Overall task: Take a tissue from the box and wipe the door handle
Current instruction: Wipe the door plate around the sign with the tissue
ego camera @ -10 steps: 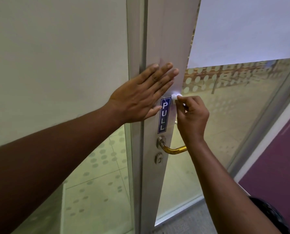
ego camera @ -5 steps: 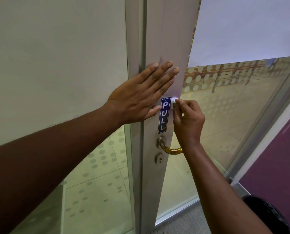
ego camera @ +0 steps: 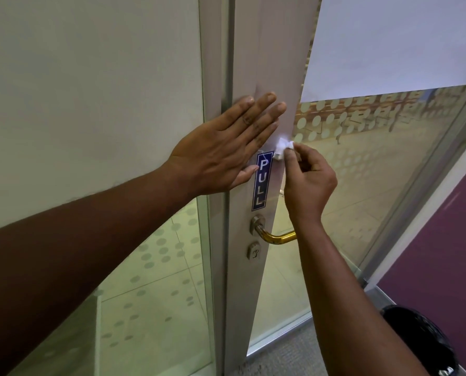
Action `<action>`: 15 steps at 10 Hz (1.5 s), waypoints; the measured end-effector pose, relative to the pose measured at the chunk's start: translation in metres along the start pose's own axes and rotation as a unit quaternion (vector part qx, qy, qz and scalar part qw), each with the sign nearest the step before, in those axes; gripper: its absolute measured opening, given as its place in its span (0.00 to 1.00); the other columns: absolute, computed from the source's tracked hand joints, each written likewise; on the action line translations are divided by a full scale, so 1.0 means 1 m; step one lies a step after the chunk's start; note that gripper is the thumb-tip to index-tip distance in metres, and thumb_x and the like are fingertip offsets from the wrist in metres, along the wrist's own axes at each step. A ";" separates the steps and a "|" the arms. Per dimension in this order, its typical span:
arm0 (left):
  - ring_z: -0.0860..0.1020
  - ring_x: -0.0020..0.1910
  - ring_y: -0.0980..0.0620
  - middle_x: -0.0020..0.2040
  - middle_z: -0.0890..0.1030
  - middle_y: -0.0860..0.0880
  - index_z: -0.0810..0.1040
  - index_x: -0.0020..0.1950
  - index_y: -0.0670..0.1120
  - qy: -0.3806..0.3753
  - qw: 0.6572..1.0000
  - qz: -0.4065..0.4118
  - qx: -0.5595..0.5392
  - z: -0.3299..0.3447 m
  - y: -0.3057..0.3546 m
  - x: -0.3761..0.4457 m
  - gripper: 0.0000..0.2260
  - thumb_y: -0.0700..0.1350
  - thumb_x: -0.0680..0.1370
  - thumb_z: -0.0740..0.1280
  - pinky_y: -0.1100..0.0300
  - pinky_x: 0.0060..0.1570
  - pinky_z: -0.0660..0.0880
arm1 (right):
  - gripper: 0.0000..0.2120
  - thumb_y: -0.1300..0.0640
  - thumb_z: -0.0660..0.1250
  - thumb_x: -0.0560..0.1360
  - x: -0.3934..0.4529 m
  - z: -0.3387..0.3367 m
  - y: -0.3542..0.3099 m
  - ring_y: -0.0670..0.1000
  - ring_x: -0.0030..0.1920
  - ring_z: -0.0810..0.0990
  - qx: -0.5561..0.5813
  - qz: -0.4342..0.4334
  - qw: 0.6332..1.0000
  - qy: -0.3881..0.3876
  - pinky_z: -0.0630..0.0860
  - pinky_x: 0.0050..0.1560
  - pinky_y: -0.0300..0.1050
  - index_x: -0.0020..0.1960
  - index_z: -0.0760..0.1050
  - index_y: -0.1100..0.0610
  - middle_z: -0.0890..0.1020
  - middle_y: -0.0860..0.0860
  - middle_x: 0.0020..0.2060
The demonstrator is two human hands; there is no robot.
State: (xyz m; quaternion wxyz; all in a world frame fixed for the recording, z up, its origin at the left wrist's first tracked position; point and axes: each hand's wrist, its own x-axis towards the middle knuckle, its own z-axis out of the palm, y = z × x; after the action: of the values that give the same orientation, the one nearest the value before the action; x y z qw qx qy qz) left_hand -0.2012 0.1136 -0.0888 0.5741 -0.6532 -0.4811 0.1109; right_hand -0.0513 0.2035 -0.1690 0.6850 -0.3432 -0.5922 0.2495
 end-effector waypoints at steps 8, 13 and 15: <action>0.48 0.82 0.36 0.83 0.44 0.34 0.41 0.83 0.35 0.003 1.000 -0.003 -0.005 0.001 0.000 0.000 0.36 0.60 0.84 0.34 0.46 0.82 0.50 | 0.09 0.61 0.70 0.77 -0.008 0.008 -0.012 0.43 0.41 0.79 -0.107 -0.106 0.988 -0.022 0.73 0.44 0.25 0.57 0.83 0.61 0.82 0.51 0.44; 0.47 0.82 0.35 0.82 0.43 0.33 0.41 0.82 0.35 -0.003 1.000 -0.004 -0.010 -0.002 0.000 -0.001 0.36 0.60 0.84 0.34 0.45 0.82 0.48 | 0.12 0.59 0.70 0.77 -0.001 -0.010 0.001 0.43 0.45 0.82 -0.081 -0.036 0.995 -0.035 0.81 0.48 0.36 0.60 0.82 0.59 0.82 0.47 0.47; 0.47 0.82 0.35 0.82 0.44 0.33 0.41 0.82 0.35 -0.002 1.000 -0.003 -0.014 0.000 0.000 0.000 0.36 0.60 0.83 0.32 0.45 0.82 0.50 | 0.18 0.61 0.72 0.76 -0.002 -0.004 0.001 0.43 0.48 0.79 -0.081 -0.101 0.990 -0.053 0.79 0.50 0.31 0.65 0.78 0.60 0.79 0.52 0.52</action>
State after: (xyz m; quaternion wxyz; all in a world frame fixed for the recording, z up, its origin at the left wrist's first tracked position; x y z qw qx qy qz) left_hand -0.2016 0.1131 -0.0886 0.5644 -0.6592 -0.4860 0.1037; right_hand -0.0477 0.2019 -0.1716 0.6441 -0.3223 -0.6776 0.1487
